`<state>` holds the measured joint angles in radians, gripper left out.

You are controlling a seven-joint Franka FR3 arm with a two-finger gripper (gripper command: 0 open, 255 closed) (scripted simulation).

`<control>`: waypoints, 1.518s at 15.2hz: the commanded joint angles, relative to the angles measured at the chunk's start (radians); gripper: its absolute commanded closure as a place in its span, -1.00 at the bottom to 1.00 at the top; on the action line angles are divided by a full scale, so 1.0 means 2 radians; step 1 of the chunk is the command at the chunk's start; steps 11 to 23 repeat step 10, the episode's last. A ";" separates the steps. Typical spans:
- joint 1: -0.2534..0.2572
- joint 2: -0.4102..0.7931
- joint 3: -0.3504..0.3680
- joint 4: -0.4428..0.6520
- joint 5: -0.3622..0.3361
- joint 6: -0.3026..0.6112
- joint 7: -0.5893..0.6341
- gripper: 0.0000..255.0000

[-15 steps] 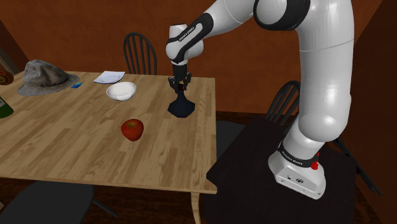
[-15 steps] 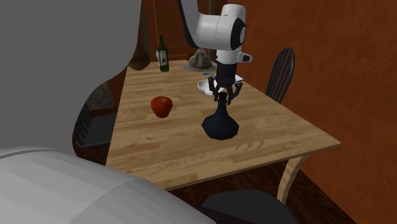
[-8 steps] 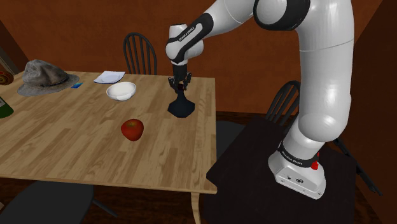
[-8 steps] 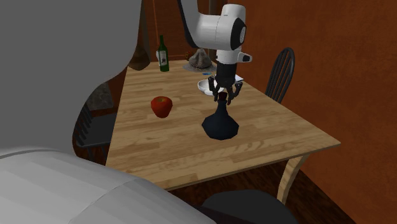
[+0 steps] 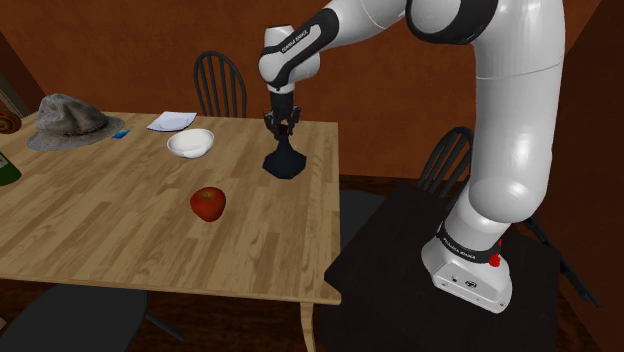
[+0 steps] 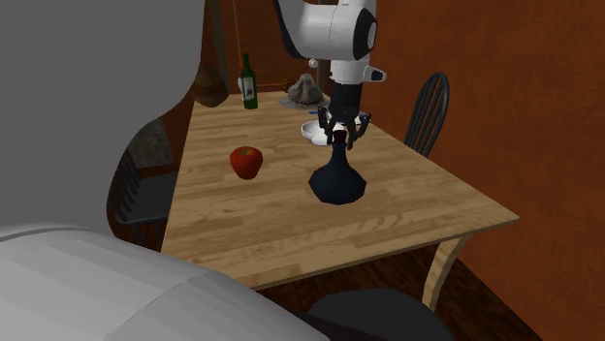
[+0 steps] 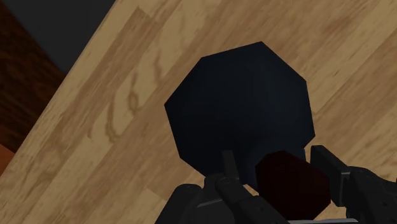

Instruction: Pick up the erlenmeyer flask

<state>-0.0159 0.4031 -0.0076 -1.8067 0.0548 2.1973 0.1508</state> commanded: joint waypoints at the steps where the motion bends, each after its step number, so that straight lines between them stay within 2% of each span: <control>1: 0.000 -0.009 0.000 0.003 0.000 -0.011 0.000 1.00; 8: 0.000 -0.029 -0.001 0.022 -0.002 -0.050 0.002 1.00; 23: 0.000 -0.030 -0.001 0.022 -0.002 -0.051 0.002 1.00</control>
